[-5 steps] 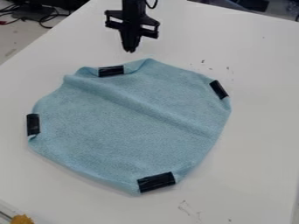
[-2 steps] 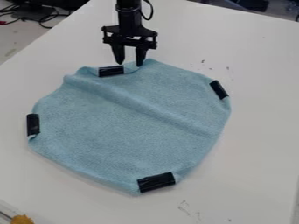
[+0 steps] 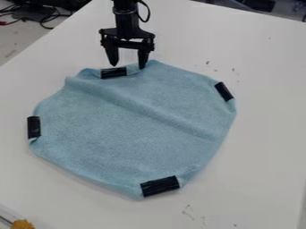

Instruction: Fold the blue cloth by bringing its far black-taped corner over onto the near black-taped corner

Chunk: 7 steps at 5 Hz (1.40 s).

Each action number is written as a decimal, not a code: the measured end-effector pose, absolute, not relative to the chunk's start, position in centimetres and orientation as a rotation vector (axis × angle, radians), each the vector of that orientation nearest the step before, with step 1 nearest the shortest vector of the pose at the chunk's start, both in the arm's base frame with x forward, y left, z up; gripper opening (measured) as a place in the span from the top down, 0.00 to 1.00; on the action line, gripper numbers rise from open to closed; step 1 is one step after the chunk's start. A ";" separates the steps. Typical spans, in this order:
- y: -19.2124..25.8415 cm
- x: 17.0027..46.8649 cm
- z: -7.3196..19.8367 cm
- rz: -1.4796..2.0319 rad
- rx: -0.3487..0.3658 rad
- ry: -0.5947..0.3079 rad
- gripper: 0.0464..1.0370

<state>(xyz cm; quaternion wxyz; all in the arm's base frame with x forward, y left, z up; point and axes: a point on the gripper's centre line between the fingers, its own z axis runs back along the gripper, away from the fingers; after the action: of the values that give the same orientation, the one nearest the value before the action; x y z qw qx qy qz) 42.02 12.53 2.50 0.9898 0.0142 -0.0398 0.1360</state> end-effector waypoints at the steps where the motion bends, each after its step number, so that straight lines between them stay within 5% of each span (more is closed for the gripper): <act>1: 13.5 42.1 1.3 0.279 0.017 -0.056 0.04; 2: 13.8 42.3 0.9 0.282 -0.008 -0.055 0.09; 4: 14.1 42.2 0.8 0.302 -0.017 -0.053 0.65; 5: 13.8 42.3 0.9 0.288 0.004 -0.056 0.86; 6: 13.2 42.5 1.5 0.256 0.053 -0.078 0.97; 7: 11.7 42.7 5.9 0.210 0.148 -0.155 0.99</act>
<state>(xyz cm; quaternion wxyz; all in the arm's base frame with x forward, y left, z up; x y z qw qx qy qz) 42.67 11.66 5.86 0.9888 0.0738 -0.0772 0.1044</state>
